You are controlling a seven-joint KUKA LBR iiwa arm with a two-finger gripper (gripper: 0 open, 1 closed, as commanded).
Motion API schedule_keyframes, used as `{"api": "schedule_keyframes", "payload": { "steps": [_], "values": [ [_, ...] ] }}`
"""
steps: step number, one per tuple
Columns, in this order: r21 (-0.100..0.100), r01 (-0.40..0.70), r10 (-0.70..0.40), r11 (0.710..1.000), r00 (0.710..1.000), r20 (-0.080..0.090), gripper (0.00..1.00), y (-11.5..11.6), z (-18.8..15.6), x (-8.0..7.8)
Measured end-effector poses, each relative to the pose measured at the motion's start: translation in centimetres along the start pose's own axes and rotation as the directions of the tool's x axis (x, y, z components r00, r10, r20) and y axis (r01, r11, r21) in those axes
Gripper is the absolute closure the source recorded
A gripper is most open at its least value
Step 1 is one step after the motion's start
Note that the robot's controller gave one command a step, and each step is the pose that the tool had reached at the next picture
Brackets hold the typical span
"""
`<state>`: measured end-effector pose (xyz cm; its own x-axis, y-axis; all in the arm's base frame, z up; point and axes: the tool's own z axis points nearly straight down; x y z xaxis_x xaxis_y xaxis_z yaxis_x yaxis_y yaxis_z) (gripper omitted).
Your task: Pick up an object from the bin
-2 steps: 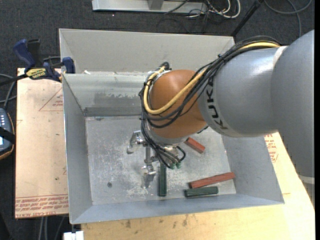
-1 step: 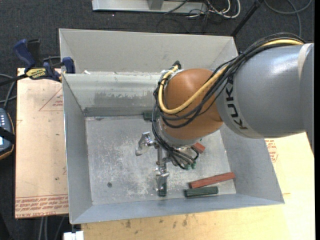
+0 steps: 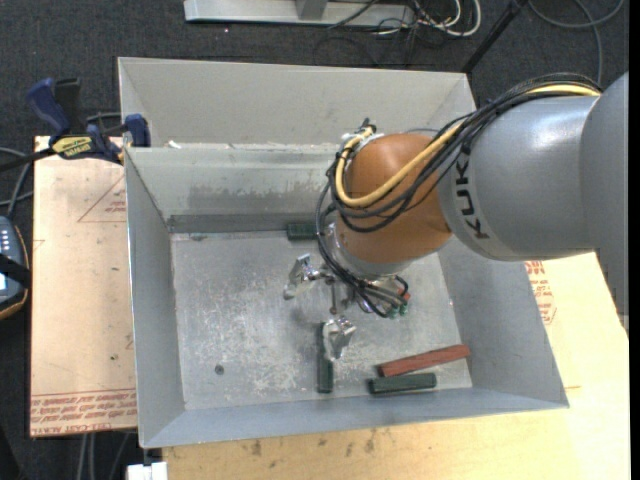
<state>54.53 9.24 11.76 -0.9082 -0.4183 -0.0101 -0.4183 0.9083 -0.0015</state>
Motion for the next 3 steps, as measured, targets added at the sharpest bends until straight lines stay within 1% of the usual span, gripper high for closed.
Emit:
{"api": "schedule_keyframes", "payload": {
  "steps": [1,2,3],
  "values": [
    [-0.002,0.084,-0.084,0.996,0.996,-0.001,0.0,-2.2,3.7,3.7],
    [-0.002,0.306,-0.306,0.952,0.952,0.01,1.0,-3.6,3.9,3.0],
    [-0.002,0.305,-0.305,0.952,0.952,0.01,1.0,-3.6,3.9,3.0]
  ]
}}
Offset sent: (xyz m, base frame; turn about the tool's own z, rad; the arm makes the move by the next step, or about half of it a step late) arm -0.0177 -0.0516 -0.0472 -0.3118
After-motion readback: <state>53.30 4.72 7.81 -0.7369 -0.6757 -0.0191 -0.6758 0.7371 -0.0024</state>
